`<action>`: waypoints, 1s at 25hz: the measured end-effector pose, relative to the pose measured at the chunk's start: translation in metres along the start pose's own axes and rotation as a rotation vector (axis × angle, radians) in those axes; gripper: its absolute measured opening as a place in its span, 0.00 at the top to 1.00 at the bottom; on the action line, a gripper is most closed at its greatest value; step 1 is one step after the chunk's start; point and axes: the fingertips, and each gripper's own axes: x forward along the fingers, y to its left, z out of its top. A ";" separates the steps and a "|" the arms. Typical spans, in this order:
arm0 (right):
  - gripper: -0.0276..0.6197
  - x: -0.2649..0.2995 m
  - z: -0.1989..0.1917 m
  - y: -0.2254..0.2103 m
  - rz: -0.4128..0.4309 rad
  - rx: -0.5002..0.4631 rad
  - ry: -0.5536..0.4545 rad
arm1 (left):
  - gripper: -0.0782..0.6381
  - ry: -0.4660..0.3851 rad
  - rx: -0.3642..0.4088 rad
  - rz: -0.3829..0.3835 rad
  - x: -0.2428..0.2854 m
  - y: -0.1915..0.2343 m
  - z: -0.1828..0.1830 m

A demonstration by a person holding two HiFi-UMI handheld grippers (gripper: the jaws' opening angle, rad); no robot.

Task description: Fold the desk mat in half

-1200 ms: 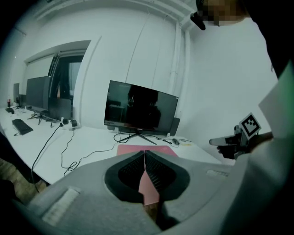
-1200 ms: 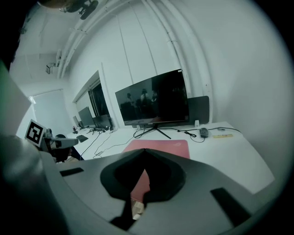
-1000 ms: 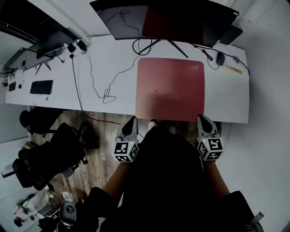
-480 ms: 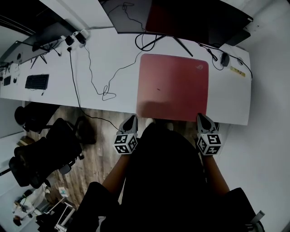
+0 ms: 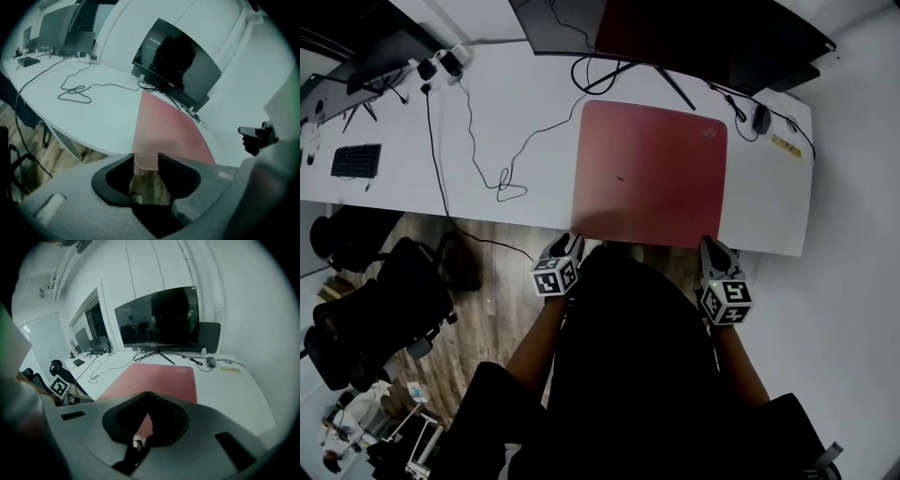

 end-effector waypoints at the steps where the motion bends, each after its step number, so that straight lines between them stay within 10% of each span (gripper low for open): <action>1: 0.96 0.000 -0.001 0.001 -0.003 -0.002 0.006 | 0.68 0.016 -0.008 -0.004 0.005 0.002 -0.004; 8: 0.96 0.000 -0.003 0.013 0.013 -0.028 0.040 | 0.66 -0.010 -0.370 -0.055 0.025 0.017 -0.010; 17: 0.96 -0.003 0.003 0.015 0.013 -0.035 0.022 | 0.71 -0.028 -0.556 -0.106 0.033 0.017 -0.009; 25: 0.96 -0.009 0.006 0.010 0.015 0.004 0.001 | 0.84 -0.053 -0.476 -0.069 0.015 0.007 0.000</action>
